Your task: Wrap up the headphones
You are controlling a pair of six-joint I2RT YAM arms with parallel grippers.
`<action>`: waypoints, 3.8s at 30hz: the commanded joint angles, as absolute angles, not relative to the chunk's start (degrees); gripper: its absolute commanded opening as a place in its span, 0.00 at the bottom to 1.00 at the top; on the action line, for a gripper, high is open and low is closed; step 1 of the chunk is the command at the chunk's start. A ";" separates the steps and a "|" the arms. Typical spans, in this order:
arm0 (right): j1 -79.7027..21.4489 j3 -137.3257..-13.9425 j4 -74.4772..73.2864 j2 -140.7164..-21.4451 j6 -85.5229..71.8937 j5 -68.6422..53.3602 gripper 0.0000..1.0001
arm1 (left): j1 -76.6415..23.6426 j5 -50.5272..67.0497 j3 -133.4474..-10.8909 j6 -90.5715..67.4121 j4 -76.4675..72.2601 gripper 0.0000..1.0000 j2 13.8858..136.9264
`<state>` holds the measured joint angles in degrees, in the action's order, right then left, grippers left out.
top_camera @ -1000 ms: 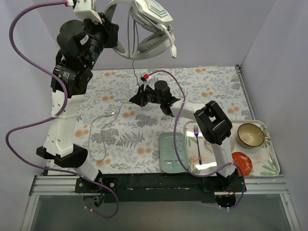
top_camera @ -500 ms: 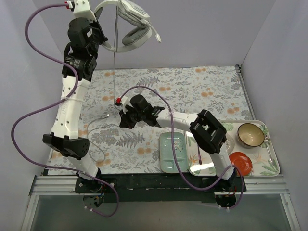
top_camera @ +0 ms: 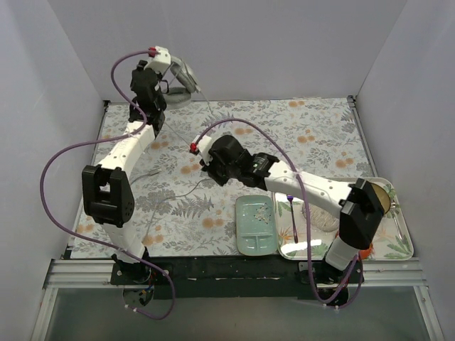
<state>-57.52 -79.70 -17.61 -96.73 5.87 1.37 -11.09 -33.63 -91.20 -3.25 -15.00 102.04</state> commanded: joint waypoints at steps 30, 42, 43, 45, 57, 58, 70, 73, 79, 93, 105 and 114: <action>-27.42 -95.19 -1.41 -93.96 13.89 8.88 0.01 | -23.47 -6.95 -75.05 -9.30 24.68 0.00 78.75; -22.33 -84.65 8.43 -90.88 8.18 -5.78 0.01 | -23.47 2.61 -84.37 -19.76 34.18 0.00 77.08; -22.24 -84.03 9.22 -90.79 8.00 -7.98 0.01 | -23.47 4.03 -86.99 -20.82 35.76 0.00 76.91; -22.24 -82.71 11.67 -91.14 6.43 -15.36 0.01 | -23.47 8.06 -90.16 -23.37 37.61 0.00 76.82; -28.82 -77.78 36.64 -100.10 -11.16 -26.11 0.33 | -23.73 17.93 -113.71 -36.91 45.44 0.00 81.29; -29.44 -78.31 37.35 -101.85 -11.68 -25.84 0.34 | -23.73 17.93 -114.69 -37.44 45.44 0.00 81.65; -35.68 -82.79 39.02 -114.69 -17.31 -21.53 0.43 | -23.73 8.36 -128.12 -46.66 39.73 0.00 83.49; -36.73 -84.55 38.50 -118.12 -18.19 -21.36 0.44 | -23.73 7.47 -130.42 -47.55 39.03 0.00 84.81; -37.79 -85.08 36.74 -122.08 -20.21 -20.48 0.44 | -23.73 1.94 -133.94 -47.99 37.71 0.00 86.13; -39.98 -83.32 27.97 -124.98 -20.32 -25.75 0.01 | -23.64 -15.28 -141.24 -50.80 34.28 0.00 90.61; -46.58 -96.59 8.27 -128.59 -10.64 -22.86 0.01 | -21.01 -14.85 -145.90 -59.24 34.72 0.00 95.18; -52.46 -90.01 0.09 -120.68 -2.38 -19.43 0.01 | -17.76 -31.54 -133.27 -42.49 16.37 0.00 95.53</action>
<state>-49.21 -92.66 6.87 -126.56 -8.29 -21.69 -19.62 -21.69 -137.82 -49.89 33.39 96.97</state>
